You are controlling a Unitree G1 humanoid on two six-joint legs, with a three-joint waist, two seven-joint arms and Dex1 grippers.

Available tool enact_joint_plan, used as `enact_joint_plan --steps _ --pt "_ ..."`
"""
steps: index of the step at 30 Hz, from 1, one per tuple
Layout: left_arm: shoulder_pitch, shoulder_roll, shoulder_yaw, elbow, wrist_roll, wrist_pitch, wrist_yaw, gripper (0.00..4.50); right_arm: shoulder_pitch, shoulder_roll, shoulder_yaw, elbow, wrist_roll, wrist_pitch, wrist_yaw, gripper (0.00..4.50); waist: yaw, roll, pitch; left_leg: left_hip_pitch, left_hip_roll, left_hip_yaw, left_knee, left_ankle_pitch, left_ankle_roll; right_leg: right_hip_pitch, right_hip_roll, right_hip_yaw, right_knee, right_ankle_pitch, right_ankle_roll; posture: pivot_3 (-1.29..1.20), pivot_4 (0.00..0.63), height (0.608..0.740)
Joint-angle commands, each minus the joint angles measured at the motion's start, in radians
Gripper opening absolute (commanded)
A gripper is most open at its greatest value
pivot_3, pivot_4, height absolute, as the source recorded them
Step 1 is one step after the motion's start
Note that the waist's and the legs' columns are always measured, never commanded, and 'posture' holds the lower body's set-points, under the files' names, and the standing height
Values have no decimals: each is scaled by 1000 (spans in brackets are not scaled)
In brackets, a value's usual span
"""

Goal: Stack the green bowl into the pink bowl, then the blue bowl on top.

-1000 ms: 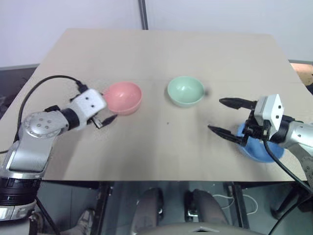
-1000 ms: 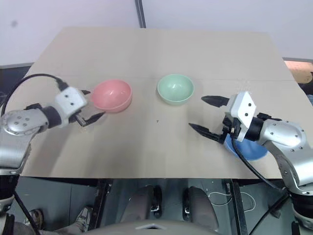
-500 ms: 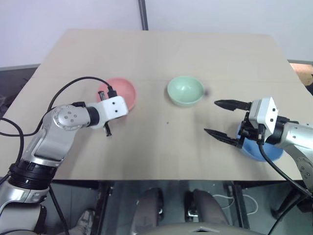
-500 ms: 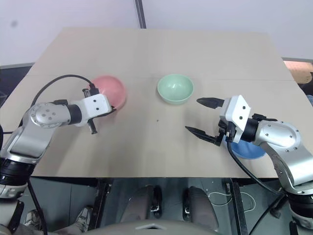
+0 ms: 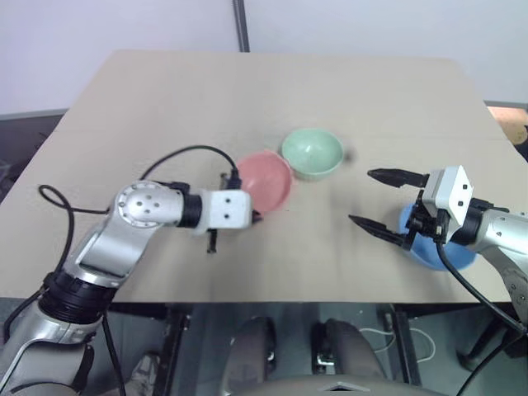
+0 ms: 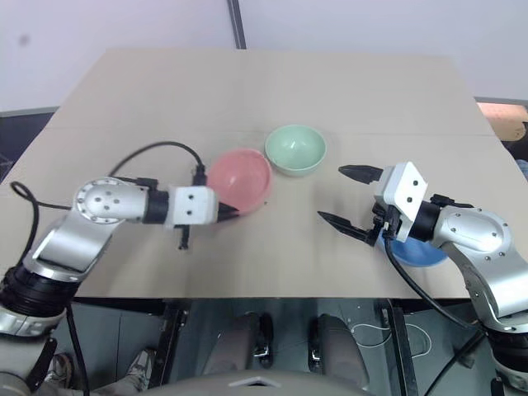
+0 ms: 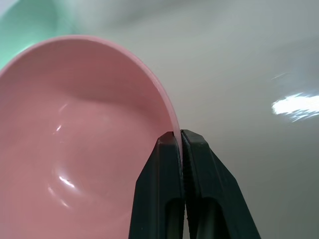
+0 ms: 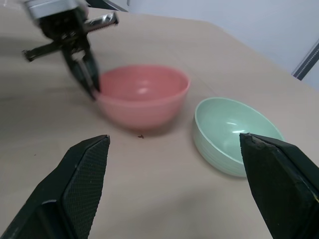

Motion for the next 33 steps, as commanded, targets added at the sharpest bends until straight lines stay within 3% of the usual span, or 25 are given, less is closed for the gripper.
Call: enact_joint_plan --steps 1,6,7,9,11,12,13,14,22,25,27,29,33 --pt "-83 -34 -33 19 19 -14 -30 73 0 -6 -40 -37 1 -18 -12 4500 1 0 0 0 0 0 0 0 0 0 0 0 0 0 0 0 150 740" --pt "-198 -124 -114 170 89 -81 -43 73 11 -3 -40 -47 -1 -15 -23 4500 1 0 0 0 -1 0 1 0 0 1 0 0 0 0 0 0 150 740" --pt "-214 -134 -124 194 99 -99 -54 676 13 -3 -40 -50 -1 -13 -27 4500 1 0 0 0 -1 0 1 0 0 1 0 0 0 0 0 0 150 740" --pt "-235 -155 -124 213 87 -101 -71 1329 19 -4 -47 -58 2 -9 -32 4500 -2 0 0 0 -1 0 1 0 0 0 1 0 0 0 0 0 150 740" --pt "-250 -178 -108 211 63 -89 -79 2379 28 -6 -59 -67 10 -2 -37 4500 -1 0 0 0 0 0 1 0 0 0 1 0 0 0 0 0 150 740" --pt "-251 -186 -93 202 47 -77 -79 2631 32 -7 -63 -71 14 7 -41 4500 -1 0 0 0 0 0 1 0 0 0 1 0 0 0 0 0 150 740" --pt "-250 -191 -78 192 32 -64 -77 3399 34 -7 -64 -74 16 12 -44 4500 -1 0 0 0 0 0 1 0 0 0 1 0 0 0 0 0 150 740" --pt "-245 -192 -55 174 6 -39 -76 3748 34 -7 -62 -75 13 18 -50 4500 -2 0 0 0 0 0 1 0 0 0 1 1 0 0 0 0 150 740" --pt "-105 -153 248 -18 -274 253 21 3748 -71 -4 41 2 -125 78 -152 4500 -19 0 0 1 0 -1 1 0 0 1 0 1 1 0 1 0 150 740" --pt "-5 -105 372 -62 -401 402 39 3748 -201 17 149 185 -247 -21 -132 4500 -30 0 0 1 0 0 1 0 0 1 1 1 1 0 1 0 150 740" --pt "41 -135 457 -67 -490 486 105 3748 -288 40 214 316 -327 -104 -118 4500 -29 0 0 2 1 0 2 1 -1 1 1 1 1 0 1 0 150 740" --pt "78 -227 552 -69 -549 434 192 3748 -356 63 257 426 -384 -182 -106 4500 -26 0 0 2 1 0 2 1 -1 1 1 1 2 0 1 0 150 740" --pt "210 -200 624 -10 -474 310 194 3748 -556 144 376 750 -497 -408 -26 4500 -30 0 0 1 0 0 2 1 -1 1 0 1 2 2 -3 0 150 740"
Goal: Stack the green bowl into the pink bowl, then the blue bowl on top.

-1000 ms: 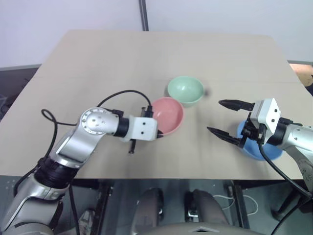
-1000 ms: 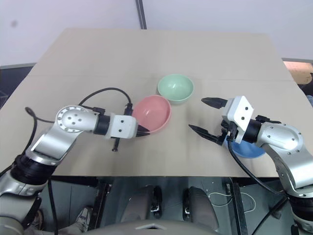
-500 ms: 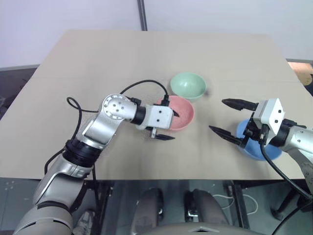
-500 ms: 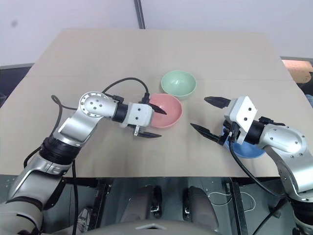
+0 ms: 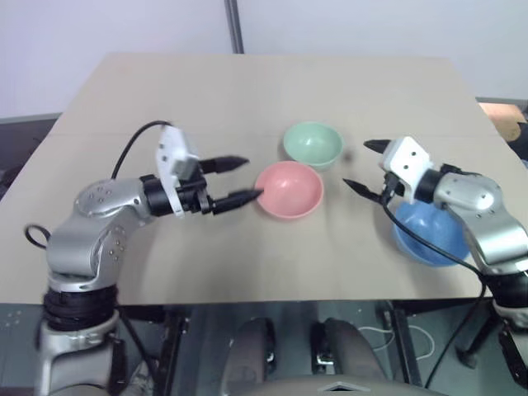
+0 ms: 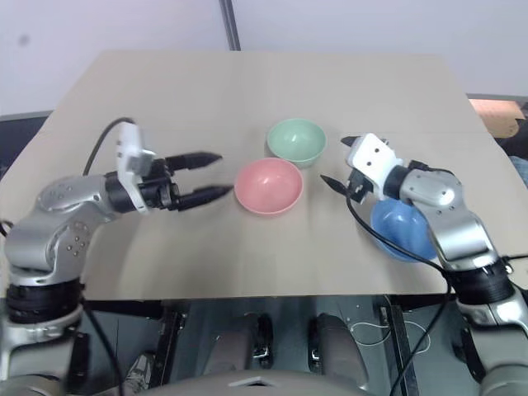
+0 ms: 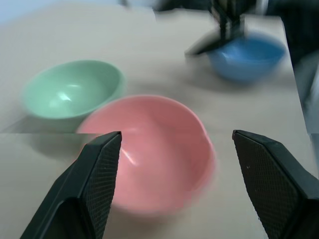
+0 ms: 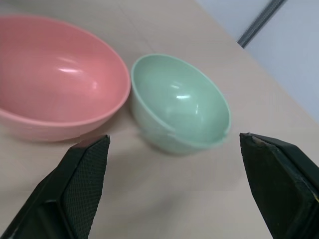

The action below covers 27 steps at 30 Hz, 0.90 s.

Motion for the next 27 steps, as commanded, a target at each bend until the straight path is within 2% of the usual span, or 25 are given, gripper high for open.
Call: enact_joint_plan --steps 1,5,9,12,15,17,18,19,23,25,27 --pt "71 49 75 36 32 -115 -20 3748 -136 47 68 230 -89 -208 67 4500 -3 0 0 1 0 0 0 0 0 0 0 0 0 0 0 0 150 740" --pt "125 58 118 46 -10 -144 -31 3748 -253 102 131 483 -177 -395 103 4500 4 0 0 -1 0 0 -1 0 0 -1 0 -1 -1 0 -1 0 150 740" --pt "157 54 125 12 -14 -147 0 3748 -352 149 186 725 -290 -541 47 4500 2 0 0 -1 -1 1 -1 0 0 0 -2 -1 -1 0 -1 0 150 740" --pt "182 47 138 -20 -36 -156 11 3817 -407 171 209 872 -361 -618 -11 3687 -1 0 0 0 0 1 -1 0 0 0 -2 -1 0 0 -1 0 150 740" --pt "205 47 158 -39 -66 -175 2 3817 -441 180 205 951 -389 -670 -25 2086 -2 0 0 0 0 1 -1 0 0 0 -2 -1 0 0 -1 0 150 740" --pt "217 48 173 -34 -84 -212 -33 3817 -457 179 201 985 -402 -692 -29 1331 -3 0 0 0 0 1 -1 0 0 0 -2 -1 0 1 -1 0 150 740" --pt "225 52 179 -31 -102 -217 -54 3817 -463 178 199 997 -409 -700 -35 593 -3 0 0 0 0 1 -1 0 0 0 -2 -1 0 1 -1 0 150 740" --pt "226 57 182 -28 -117 -218 -67 3817 -468 176 199 1007 -418 -711 -45 86 -4 0 0 0 0 1 -1 0 0 0 -2 -1 0 1 -1 0 150 740" --pt "228 69 185 -10 -163 -211 -101 3817 -481 163 195 1012 -449 -743 -83 86 -4 0 0 0 0 1 -1 0 0 0 -2 -1 0 1 -1 0 150 740" --pt "222 72 183 17 -172 -225 -124 3817 -484 148 169 973 -423 -749 -56 86 -4 0 0 0 0 1 -1 0 0 0 -2 -1 0 1 -1 0 150 740" --pt "216 77 183 55 -180 -230 -152 3817 -466 131 128 872 -336 -731 48 86 -4 2 1 0 0 1 -1 0 0 0 -2 -1 0 1 -1 0 150 740"
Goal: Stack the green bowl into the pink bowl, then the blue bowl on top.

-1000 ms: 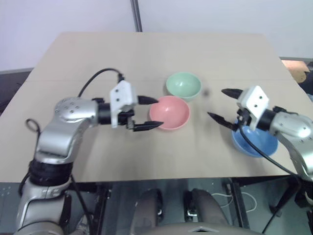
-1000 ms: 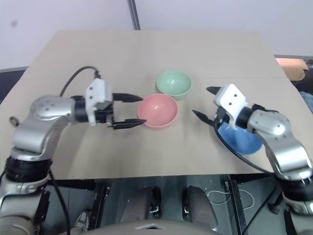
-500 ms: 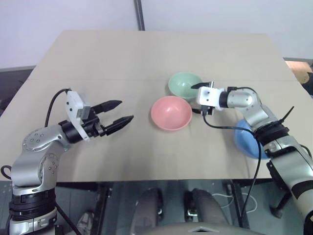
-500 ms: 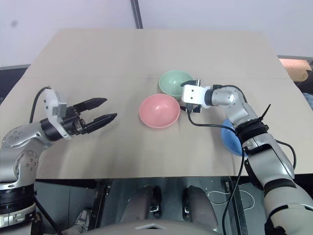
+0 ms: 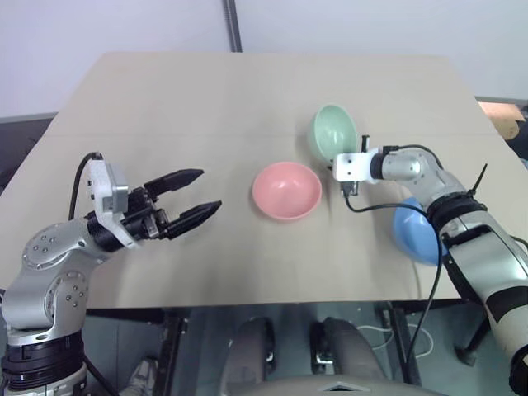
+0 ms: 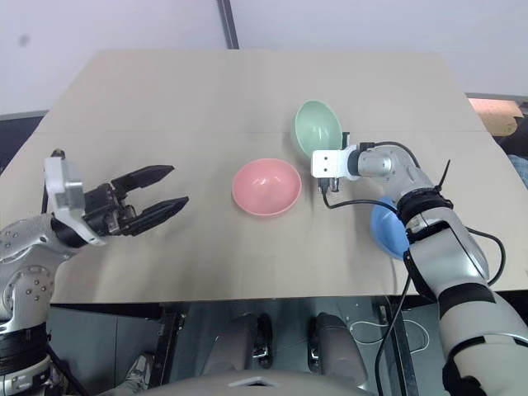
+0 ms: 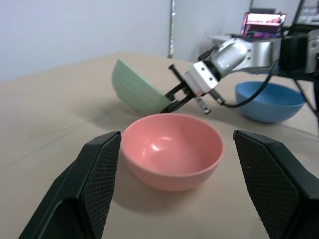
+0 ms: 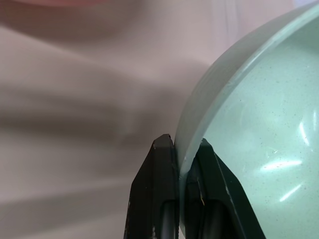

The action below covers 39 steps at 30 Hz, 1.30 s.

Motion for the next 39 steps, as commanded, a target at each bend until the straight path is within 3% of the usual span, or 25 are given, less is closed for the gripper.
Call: enact_joint_plan --steps 1,6,9,12,17,19,29,36,39 --pt "-11 24 30 62 -22 -34 -47 3817 -1 -41 -100 -230 173 32 154 86 1 1 1 0 0 0 0 0 0 0 0 0 0 0 0 0 150 740" --pt "-34 29 21 206 36 -112 -64 3817 147 -87 -139 -824 476 355 400 86 2 1 1 0 1 -1 -1 0 0 0 0 0 -1 0 0 0 150 740" --pt "-55 28 4 262 60 -152 -73 3817 201 -110 -118 -1043 517 484 454 86 4 1 1 -1 1 -1 -1 0 0 0 0 -1 -1 0 0 0 150 740" --pt "-80 24 -16 287 69 -164 -76 3817 242 -85 -82 -1114 484 550 437 1218 4 0 0 0 0 -1 -1 0 0 0 -1 -1 -1 0 0 0 150 740" --pt "-113 12 -55 280 66 -164 -78 3817 273 -86 -51 -1033 344 515 369 3707 6 0 0 0 0 -2 1 0 0 1 -2 -3 0 0 0 0 150 740" --pt "-119 8 -64 276 61 -163 -80 3817 292 -108 -83 -1043 318 514 338 4462 6 0 0 0 0 -1 1 0 0 0 -2 -2 0 0 0 0 150 740" --pt "-168 -24 -160 293 92 -176 -103 3817 479 -197 -314 -1353 414 823 233 4462 7 0 0 -2 0 -2 -1 0 0 0 -1 -3 -1 0 0 0 150 740" --pt "-229 -42 -211 365 117 -199 -138 3817 542 -224 -378 -1498 459 994 190 4462 5 0 0 0 0 -2 -1 0 0 0 0 -2 0 0 0 0 150 740" --pt "-247 -41 -212 394 123 -202 -148 3817 552 -201 -398 -1572 546 1116 175 4462 6 0 0 -1 0 -2 0 0 0 0 0 -2 -1 0 0 0 150 740"
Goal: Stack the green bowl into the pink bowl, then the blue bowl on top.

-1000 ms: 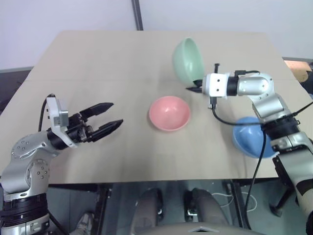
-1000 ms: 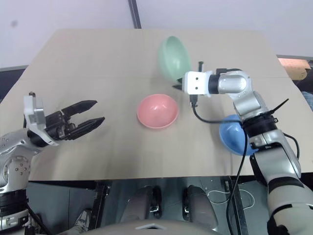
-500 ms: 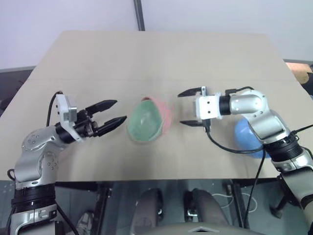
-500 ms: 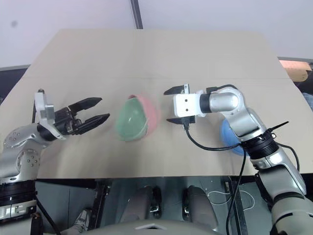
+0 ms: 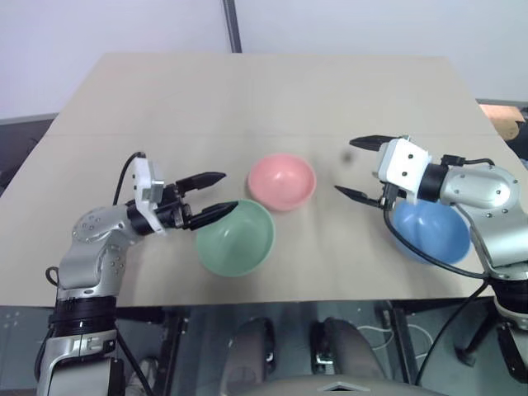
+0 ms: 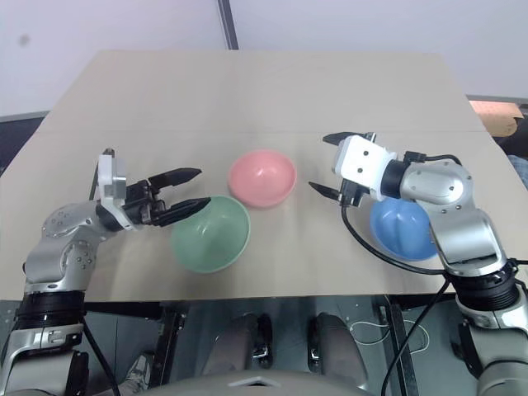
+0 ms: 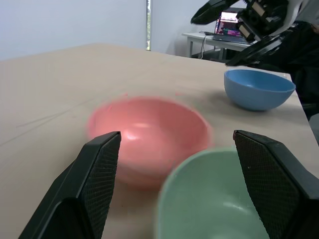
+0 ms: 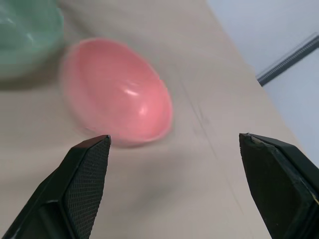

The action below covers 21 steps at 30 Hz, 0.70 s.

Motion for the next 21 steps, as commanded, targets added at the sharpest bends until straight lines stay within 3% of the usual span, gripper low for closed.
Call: enact_joint_plan --steps 1,5,7,15,21 --pt "-25 7 4 22 6 -26 -22 3817 4 31 -57 -128 123 149 -29 4462 -1 0 0 0 0 0 0 0 0 0 0 0 0 0 0 0 150 740" --pt "-32 14 20 34 -13 -13 -33 3817 11 113 -92 -211 329 373 -66 4462 0 0 0 -1 0 0 0 0 0 0 0 0 0 0 0 0 150 740" --pt "-30 35 45 49 -24 -24 -58 3817 19 128 -41 -220 337 348 -62 4462 0 0 0 -1 0 0 -1 0 0 0 0 0 -1 0 0 0 150 740" --pt "-35 158 124 156 0 -59 -136 3817 -13 4 256 -20 3 -234 93 4462 -1 0 0 -1 0 0 0 0 1 0 0 0 -1 -2 4 0 150 740" --pt "-29 201 145 197 10 -79 -147 3817 -107 47 411 209 -218 -640 108 4462 -1 0 0 -1 0 0 0 0 0 -1 0 0 -1 -2 4 0 150 740"
